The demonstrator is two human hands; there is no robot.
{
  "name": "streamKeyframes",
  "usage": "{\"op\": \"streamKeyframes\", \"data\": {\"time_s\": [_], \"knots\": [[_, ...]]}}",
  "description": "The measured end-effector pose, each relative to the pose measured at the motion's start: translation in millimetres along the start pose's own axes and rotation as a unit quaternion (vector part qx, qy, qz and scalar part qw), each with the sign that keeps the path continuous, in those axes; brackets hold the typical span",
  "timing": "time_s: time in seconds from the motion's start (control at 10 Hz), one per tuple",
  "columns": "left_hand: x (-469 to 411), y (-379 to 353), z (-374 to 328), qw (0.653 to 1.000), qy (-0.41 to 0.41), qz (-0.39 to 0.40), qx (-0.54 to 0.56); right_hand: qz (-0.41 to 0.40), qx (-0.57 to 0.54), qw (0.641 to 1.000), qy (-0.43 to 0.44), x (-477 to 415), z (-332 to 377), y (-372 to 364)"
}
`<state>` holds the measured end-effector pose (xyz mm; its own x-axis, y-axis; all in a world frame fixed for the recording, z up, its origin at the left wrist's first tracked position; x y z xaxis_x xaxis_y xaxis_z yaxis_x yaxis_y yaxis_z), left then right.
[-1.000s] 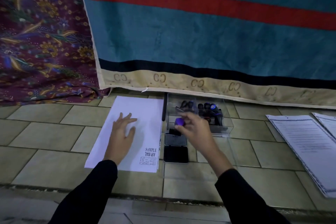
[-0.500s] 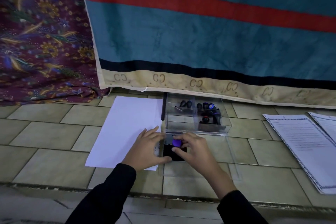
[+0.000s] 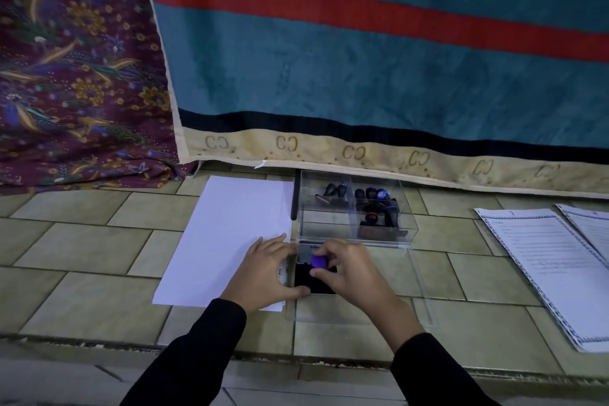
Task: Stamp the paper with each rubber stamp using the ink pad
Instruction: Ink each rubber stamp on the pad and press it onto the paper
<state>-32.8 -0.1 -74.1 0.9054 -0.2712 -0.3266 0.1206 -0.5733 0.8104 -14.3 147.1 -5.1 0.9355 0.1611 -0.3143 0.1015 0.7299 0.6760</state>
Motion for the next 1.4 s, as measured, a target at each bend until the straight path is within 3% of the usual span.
{"op": "streamKeyframes", "data": {"time_s": [0.2, 0.3, 0.4, 0.5, 0.6, 0.8, 1.4], "knots": [[-2.8, 6.0, -4.0, 0.997, -0.012, 0.070, 0.018, 0.008, -0.001, 1.000, -0.005, 7.7, -4.3, -3.5], [-8.2, 33.7, 17.1, 0.997, 0.043, 0.000, 0.062, 0.015, 0.003, 1.000, -0.009, 6.3, -3.9, -1.6], [-8.4, 54.1, 50.7, 0.991, 0.112, -0.070, -0.004, -0.016, -0.057, 0.998, -0.030, -8.6, 3.6, 2.4], [-3.1, 56.3, 71.3, 0.980, 0.167, -0.091, -0.061, -0.013, -0.094, 0.995, -0.027, -23.2, 17.6, -9.5], [0.2, 47.4, 86.0, 0.969, 0.207, -0.079, -0.106, 0.030, -0.056, 0.998, 0.006, -36.2, 33.0, -36.5], [2.7, 40.1, 91.3, 0.967, 0.212, -0.081, -0.114, 0.082, -0.002, 0.995, 0.054, -44.4, 41.8, -59.9], [2.5, 40.9, 90.8, 0.966, 0.212, -0.095, -0.112, 0.113, 0.042, 0.990, 0.072, -40.4, 41.8, -70.6]]}}
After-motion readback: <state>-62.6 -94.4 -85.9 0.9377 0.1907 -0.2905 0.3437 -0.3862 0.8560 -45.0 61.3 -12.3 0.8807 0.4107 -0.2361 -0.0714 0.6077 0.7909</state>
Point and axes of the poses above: each hand's wrist, its own x-axis away from the middle knuckle, its own y-axis out of the back of the hand, z = x × y, the point moved 8 cm from there along -x, towards the middle knuckle, and after that the axes turned 9 degrees about -z, right-handed, at the moved point
